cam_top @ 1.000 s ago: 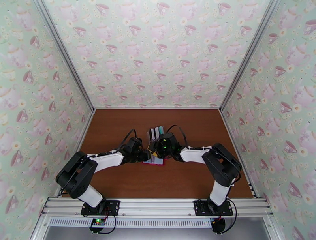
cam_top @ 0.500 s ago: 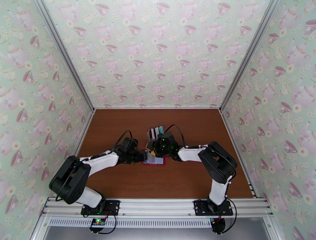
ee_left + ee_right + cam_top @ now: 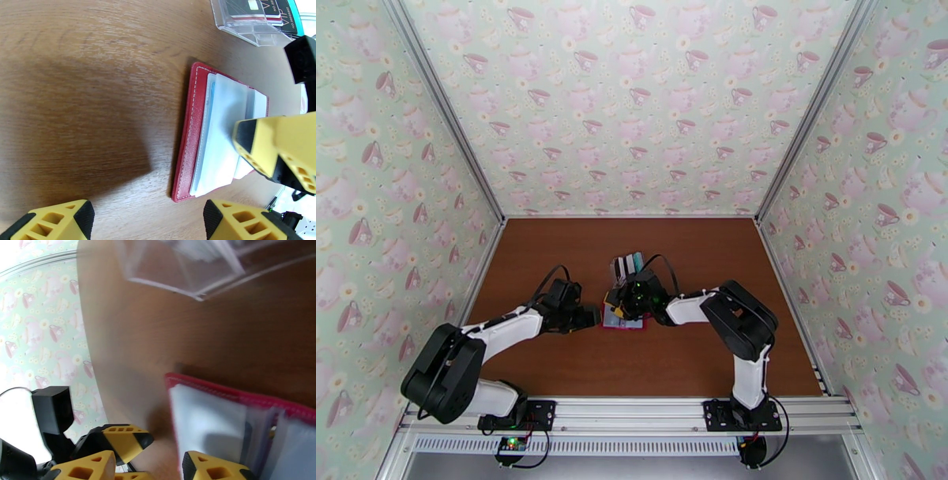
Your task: Put the credit cards into the card holder
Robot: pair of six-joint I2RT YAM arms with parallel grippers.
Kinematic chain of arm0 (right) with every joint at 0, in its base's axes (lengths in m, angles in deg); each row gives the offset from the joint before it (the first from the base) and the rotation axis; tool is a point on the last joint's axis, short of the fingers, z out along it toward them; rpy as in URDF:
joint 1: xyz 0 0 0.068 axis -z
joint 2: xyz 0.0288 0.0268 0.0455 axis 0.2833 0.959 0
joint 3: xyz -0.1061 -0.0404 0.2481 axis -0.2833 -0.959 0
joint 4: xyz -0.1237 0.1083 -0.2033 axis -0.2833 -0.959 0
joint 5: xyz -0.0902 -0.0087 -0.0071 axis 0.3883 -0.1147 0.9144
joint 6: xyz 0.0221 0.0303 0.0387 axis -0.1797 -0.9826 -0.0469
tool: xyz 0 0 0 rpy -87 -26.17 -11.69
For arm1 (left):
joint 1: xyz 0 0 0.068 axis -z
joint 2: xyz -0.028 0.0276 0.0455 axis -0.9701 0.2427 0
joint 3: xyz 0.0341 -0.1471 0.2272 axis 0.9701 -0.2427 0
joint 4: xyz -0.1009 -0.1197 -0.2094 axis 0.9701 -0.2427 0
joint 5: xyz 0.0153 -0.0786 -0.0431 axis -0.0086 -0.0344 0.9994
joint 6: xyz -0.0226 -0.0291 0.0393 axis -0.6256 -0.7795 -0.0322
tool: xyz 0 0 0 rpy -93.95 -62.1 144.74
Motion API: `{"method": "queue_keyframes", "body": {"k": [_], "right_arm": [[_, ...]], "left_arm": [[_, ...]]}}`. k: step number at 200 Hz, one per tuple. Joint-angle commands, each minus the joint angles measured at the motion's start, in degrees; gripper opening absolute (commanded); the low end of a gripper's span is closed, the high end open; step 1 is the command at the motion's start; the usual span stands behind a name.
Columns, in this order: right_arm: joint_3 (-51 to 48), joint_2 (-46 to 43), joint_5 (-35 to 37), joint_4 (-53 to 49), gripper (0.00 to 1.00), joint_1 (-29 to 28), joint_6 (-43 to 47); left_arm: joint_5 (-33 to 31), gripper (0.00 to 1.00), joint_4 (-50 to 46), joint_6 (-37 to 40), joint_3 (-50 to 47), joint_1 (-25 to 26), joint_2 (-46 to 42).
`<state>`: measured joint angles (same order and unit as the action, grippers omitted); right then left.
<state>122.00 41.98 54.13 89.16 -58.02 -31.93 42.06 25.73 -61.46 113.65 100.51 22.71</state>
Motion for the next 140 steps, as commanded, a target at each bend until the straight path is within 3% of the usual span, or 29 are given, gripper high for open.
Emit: {"method": "queue_keyframes", "body": {"k": [1, 35, 57, 140], "right_arm": [[1.1, 2.1, 0.0, -0.1, 0.50, -0.4, 0.0], [1.3, 0.5, 0.1, -0.5, 0.50, -0.4, 1.0], [3.9, -3.4, 0.7, -6.8, 0.51, 0.1, 4.2], [22.9, -12.0, 7.9, -41.9, 0.54, 6.6, 25.4]], "left_arm": [[4.5, 0.79, 4.0, 0.2, -1.9, 0.9, 4.1], [4.0, 0.78, 4.1, 0.1, -1.3, 1.0, 5.3], [3.4, 0.78, 2.3, 0.8, 0.9, 0.8, 4.9], [2.4, 0.78, -1.3, 2.9, 16.8, -3.7, 12.3]]}}
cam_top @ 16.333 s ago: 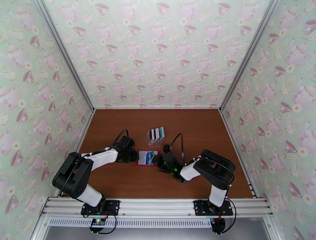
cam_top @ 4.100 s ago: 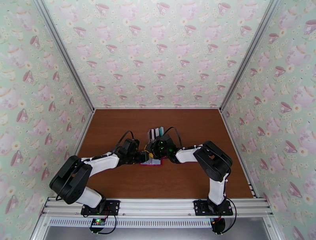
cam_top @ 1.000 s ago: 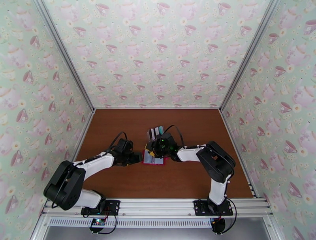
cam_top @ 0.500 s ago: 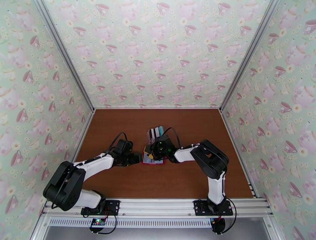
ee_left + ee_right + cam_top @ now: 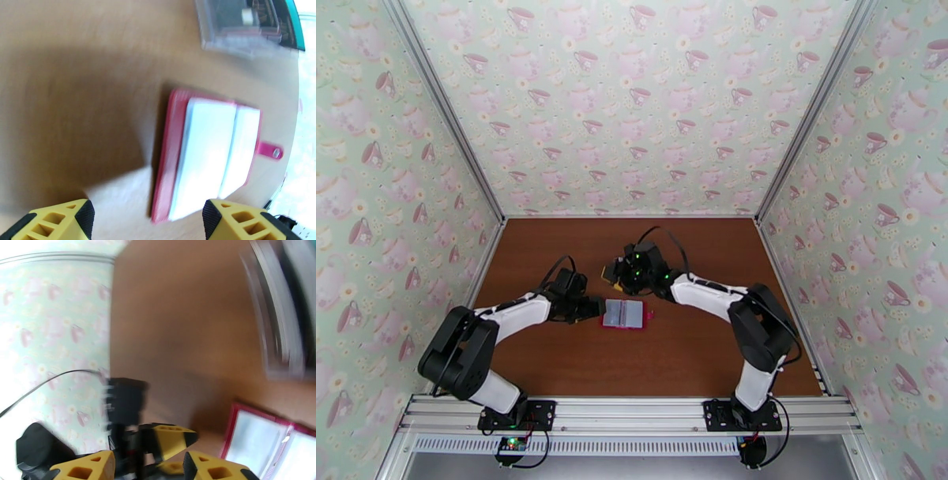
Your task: Put the credit cards into the card holder
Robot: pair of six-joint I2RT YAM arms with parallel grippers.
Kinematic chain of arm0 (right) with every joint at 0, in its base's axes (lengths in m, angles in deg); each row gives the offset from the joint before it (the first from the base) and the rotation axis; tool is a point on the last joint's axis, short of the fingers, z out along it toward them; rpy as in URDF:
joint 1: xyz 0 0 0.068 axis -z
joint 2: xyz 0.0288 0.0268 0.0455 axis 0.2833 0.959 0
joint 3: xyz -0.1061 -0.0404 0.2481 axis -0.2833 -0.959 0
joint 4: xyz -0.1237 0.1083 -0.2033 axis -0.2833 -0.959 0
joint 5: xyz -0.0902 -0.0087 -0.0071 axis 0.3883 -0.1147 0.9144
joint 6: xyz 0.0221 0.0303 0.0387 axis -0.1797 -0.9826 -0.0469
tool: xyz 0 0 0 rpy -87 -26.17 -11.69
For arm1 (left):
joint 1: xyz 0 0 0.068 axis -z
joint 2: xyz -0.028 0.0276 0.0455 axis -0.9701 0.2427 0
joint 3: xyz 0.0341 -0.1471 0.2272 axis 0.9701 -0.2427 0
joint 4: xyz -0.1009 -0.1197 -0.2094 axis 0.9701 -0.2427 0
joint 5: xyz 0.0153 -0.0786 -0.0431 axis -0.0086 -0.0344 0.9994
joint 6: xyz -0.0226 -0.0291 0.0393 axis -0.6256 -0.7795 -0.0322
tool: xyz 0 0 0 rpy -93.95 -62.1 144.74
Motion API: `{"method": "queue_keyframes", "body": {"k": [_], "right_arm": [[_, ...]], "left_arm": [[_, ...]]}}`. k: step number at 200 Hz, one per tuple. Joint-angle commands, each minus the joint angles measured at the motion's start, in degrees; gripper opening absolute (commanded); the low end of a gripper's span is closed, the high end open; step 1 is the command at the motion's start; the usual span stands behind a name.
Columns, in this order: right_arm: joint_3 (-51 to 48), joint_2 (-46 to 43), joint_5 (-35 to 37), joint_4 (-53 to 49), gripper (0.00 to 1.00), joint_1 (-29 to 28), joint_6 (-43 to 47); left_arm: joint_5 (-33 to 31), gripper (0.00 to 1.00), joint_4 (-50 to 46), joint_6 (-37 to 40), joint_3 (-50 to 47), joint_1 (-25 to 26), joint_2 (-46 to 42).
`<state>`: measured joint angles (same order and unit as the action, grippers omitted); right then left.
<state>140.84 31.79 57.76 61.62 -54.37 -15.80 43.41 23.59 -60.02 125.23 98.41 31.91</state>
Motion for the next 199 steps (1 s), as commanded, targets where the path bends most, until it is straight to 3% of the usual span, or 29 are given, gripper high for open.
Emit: {"method": "queue_keyframes", "body": {"k": [1, 84, 199], "right_arm": [[4.3, -1.8, 4.3, -14.6, 0.54, 3.0, 9.6], [20.5, 4.2, 13.2, -34.2, 0.73, 11.5, 26.9], [24.1, 12.4, 15.1, -38.1, 0.62, 11.4, 31.2]], "left_arm": [[1.0, 0.78, 0.9, 1.5, 5.4, -1.7, 3.3], [8.1, 0.78, 2.4, -0.4, 23.2, -3.8, 19.3], [6.6, 0.69, -1.3, -1.0, 31.1, -2.3, 25.4]]}}
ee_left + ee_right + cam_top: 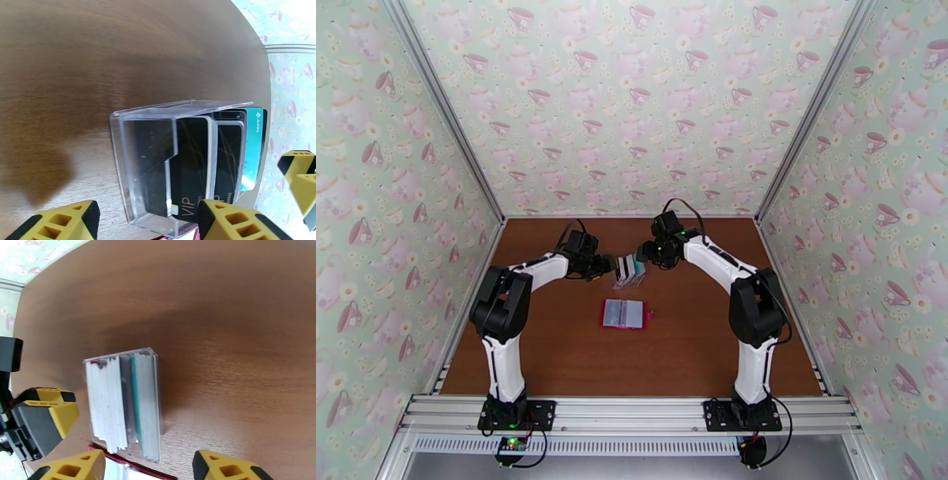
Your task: Put the credit cards into the card holder
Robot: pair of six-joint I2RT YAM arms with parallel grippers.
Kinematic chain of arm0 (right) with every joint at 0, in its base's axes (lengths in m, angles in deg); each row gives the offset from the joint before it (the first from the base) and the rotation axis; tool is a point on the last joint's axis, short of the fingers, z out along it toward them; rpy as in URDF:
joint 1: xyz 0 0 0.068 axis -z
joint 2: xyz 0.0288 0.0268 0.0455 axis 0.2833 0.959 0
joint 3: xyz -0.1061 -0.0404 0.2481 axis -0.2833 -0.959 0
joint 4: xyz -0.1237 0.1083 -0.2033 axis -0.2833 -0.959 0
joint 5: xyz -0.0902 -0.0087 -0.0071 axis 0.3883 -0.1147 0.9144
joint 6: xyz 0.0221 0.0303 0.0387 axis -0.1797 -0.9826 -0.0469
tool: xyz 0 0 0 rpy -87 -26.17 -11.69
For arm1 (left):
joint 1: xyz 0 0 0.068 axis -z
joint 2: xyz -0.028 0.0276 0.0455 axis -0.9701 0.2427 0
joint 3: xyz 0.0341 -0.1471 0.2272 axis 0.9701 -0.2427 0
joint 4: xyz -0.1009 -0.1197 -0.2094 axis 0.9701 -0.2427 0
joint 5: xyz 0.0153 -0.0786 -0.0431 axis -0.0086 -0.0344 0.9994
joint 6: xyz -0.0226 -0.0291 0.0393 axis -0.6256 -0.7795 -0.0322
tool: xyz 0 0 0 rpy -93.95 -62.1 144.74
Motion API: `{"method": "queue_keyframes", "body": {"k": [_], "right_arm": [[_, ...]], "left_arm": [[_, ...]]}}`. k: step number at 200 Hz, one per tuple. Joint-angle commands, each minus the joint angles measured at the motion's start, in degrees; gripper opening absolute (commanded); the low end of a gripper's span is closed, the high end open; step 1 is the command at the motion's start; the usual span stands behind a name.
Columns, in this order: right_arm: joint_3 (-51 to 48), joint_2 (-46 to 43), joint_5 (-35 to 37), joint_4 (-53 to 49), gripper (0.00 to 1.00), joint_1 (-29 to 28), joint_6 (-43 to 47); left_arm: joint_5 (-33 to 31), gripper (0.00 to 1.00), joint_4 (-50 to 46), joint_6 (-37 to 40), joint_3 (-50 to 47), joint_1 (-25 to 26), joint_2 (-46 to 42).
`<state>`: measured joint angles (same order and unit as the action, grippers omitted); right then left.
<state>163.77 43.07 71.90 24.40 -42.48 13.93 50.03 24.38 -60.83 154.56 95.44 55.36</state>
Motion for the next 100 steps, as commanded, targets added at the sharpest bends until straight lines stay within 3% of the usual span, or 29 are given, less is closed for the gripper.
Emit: {"method": "queue_keyframes", "body": {"k": [1, 47, 100], "right_arm": [[1.2, 1.2, 1.0, -0.8, 0.62, -0.6, 1.5], [1.7, 2.9, 2.3, -1.1, 0.62, -1.6, 2.0], [3.3, 4.9, 3.7, -1.8, 0.61, -2.1, 2.7]], "left_arm": [[0.0, 0.69, -2.1, -0.2, 1.7, 0.8, 2.0], [-1.8, 0.56, -3.6, 0.0, 2.4, 1.4, 3.2], [-2.8, 0.53, -4.3, 0.2, 2.9, 1.4, 4.2]]}}
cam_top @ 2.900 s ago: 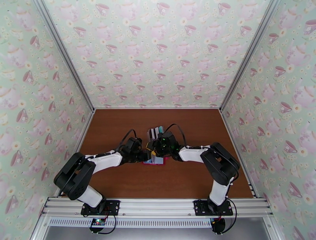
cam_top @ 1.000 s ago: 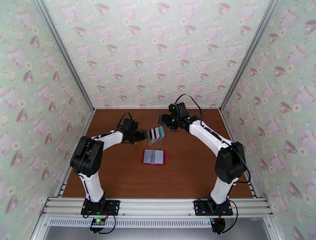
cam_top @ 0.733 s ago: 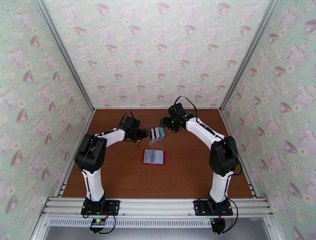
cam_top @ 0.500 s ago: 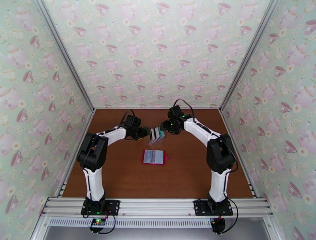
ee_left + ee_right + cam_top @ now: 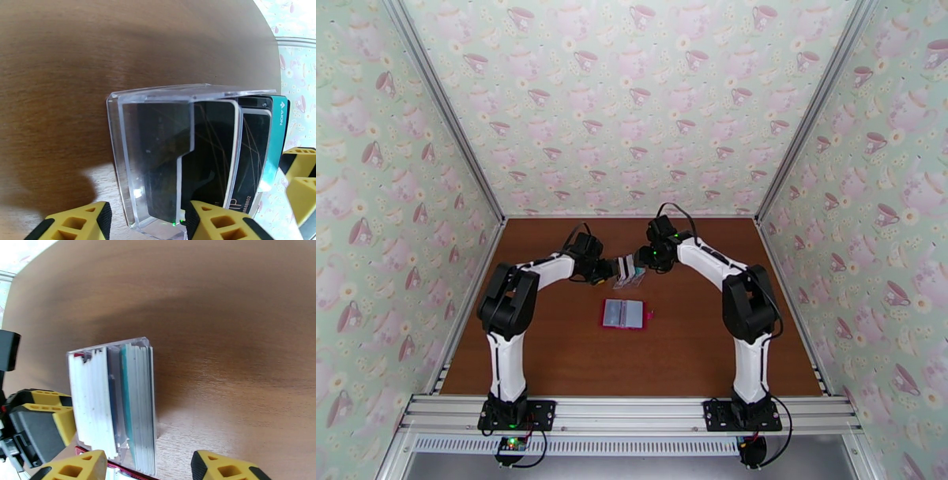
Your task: Put the credit cards into the card holder
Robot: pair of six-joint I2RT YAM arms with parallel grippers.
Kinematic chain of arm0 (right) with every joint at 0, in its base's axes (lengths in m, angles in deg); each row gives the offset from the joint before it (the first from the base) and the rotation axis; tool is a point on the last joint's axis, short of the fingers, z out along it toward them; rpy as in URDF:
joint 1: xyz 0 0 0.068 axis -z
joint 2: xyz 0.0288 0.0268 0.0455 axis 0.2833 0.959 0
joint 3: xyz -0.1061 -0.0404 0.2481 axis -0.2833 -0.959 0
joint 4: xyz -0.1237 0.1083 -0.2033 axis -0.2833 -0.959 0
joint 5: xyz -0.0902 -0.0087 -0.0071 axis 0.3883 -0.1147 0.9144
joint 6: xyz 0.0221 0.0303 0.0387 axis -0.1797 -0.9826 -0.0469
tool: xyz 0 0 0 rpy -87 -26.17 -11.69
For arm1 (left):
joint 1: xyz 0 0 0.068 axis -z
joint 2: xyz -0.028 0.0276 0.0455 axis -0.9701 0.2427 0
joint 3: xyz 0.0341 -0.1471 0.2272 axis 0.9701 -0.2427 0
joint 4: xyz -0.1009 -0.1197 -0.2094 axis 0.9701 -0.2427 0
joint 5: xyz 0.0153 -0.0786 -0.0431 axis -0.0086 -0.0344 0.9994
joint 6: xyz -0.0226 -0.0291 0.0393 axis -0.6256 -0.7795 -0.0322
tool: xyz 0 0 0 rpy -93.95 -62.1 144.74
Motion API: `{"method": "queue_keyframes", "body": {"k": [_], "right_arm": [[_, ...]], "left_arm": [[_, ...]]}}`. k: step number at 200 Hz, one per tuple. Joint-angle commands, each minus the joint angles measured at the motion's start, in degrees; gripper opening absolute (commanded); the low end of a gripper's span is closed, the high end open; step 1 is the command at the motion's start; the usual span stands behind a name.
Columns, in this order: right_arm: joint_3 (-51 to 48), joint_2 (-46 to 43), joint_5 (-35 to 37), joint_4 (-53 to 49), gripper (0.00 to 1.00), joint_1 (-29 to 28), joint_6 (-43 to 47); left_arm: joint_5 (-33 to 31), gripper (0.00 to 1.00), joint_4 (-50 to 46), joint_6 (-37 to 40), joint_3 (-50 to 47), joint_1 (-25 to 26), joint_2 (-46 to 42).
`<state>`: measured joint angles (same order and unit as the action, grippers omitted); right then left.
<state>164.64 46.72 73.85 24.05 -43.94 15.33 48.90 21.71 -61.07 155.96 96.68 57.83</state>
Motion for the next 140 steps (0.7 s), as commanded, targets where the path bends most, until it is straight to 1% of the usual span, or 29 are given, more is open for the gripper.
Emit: {"method": "queue_keyframes", "body": {"k": [1, 49, 70, 140], "right_arm": [[2.4, 1.3, 1.8, -1.4, 0.61, -0.6, 1.3], [4.4, 3.3, 5.4, -2.2, 0.61, -1.7, 3.0], [5.8, 4.6, 6.5, -2.9, 0.62, -2.1, 3.4], [9.2, 7.5, 12.4, -4.9, 0.61, -3.7, 5.7]], "left_arm": [[-1.7, 0.53, -1.6, 0.5, 1.5, 0.1, 1.7], [-1.9, 0.51, -1.5, 0.2, 1.4, 0.1, 1.8], [-1.9, 0.48, -1.8, 0.2, 1.6, -0.1, 1.8], [-1.9, 0.48, -2.6, 0.5, 2.5, -0.7, 1.8]]}}
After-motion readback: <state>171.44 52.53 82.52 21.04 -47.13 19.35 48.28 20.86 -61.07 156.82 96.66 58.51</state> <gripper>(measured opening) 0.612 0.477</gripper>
